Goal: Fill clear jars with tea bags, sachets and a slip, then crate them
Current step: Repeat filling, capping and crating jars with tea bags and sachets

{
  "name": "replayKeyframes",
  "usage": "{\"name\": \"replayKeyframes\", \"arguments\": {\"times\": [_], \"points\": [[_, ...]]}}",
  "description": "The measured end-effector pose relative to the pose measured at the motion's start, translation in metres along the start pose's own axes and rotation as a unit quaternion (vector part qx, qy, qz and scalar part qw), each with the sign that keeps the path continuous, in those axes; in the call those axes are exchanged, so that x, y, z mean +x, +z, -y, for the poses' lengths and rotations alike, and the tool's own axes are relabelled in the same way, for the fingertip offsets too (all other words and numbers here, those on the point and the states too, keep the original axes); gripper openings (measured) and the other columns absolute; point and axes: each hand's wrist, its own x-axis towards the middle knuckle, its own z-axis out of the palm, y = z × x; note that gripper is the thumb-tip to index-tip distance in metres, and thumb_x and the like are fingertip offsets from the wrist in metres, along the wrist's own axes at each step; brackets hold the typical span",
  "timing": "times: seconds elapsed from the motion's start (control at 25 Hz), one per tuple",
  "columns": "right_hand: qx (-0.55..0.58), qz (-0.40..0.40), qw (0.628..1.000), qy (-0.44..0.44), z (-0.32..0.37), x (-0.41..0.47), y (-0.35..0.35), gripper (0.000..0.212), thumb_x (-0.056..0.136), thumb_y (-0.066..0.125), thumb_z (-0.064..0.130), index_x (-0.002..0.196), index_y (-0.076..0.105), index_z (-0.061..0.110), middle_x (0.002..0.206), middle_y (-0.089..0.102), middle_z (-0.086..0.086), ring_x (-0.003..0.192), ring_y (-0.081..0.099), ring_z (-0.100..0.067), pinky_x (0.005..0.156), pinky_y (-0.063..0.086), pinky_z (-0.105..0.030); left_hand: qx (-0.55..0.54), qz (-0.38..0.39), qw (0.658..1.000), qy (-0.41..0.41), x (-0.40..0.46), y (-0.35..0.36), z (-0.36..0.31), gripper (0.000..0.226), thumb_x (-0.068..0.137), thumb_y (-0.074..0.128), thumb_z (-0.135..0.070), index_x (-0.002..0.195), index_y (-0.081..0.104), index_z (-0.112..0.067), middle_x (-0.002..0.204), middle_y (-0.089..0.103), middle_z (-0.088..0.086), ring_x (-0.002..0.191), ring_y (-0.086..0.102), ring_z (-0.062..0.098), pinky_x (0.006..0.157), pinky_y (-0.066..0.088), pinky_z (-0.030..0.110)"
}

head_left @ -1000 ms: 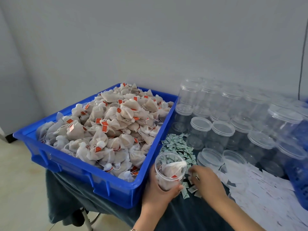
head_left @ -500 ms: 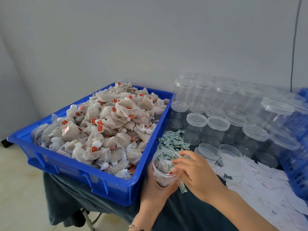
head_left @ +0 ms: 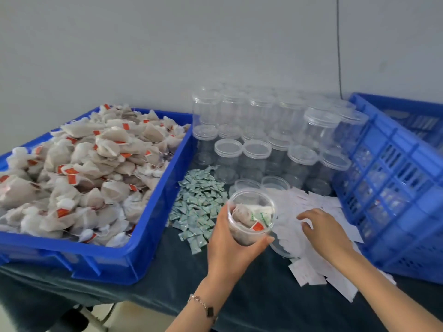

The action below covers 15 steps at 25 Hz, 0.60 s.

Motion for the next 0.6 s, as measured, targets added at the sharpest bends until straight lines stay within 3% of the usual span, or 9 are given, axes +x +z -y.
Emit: {"name": "replayKeyframes", "arguments": {"times": [0.16,0.32,0.44,0.6], "points": [[0.005,0.019,0.998,0.058,-0.031,-0.014,0.001,0.032,0.097,0.045,0.015,0.128,0.054,0.019,0.139,0.047,0.000,0.123,0.047,-0.019,0.096,0.040,-0.032,-0.016,0.019,0.999,-0.028,-0.009,0.038,0.003,0.093,0.045,0.080,-0.065,0.125,0.033,-0.062,0.120,0.049,-0.040,0.113,0.049,-0.014,0.090,0.045,0.014],[-0.032,0.096,0.993,0.055,-0.055,-0.017,0.003,0.049,0.099,0.039,0.016,0.147,0.031,0.021,0.153,0.029,-0.003,0.138,0.028,-0.021,0.110,0.028,-0.034,-0.014,0.007,0.998,-0.064,-0.013,0.039,0.018,0.092,0.040,0.070,-0.083,0.119,0.025,-0.069,0.117,0.047,-0.040,0.111,0.047,-0.021,0.082,0.037,0.000],[-0.087,0.086,0.992,0.038,-0.061,-0.018,0.011,0.041,0.101,0.037,0.020,0.141,0.042,0.019,0.144,0.042,-0.003,0.129,0.039,-0.023,0.101,0.038,-0.034,0.012,0.008,0.998,-0.061,-0.014,0.039,0.022,0.094,0.042,0.071,-0.078,0.123,0.024,-0.066,0.114,0.046,-0.046,0.109,0.045,-0.025,0.083,0.035,0.002],[-0.161,0.022,0.987,0.016,-0.056,-0.019,0.018,0.022,0.096,0.042,0.010,0.113,0.054,0.015,0.111,0.061,0.000,0.106,0.054,-0.021,0.074,0.044,-0.031,0.040,0.011,0.997,-0.059,-0.015,0.039,0.020,0.085,0.045,0.070,-0.073,0.107,0.014,-0.082,0.111,0.044,-0.049,0.105,0.044,-0.028,0.081,0.034,-0.002]]}}
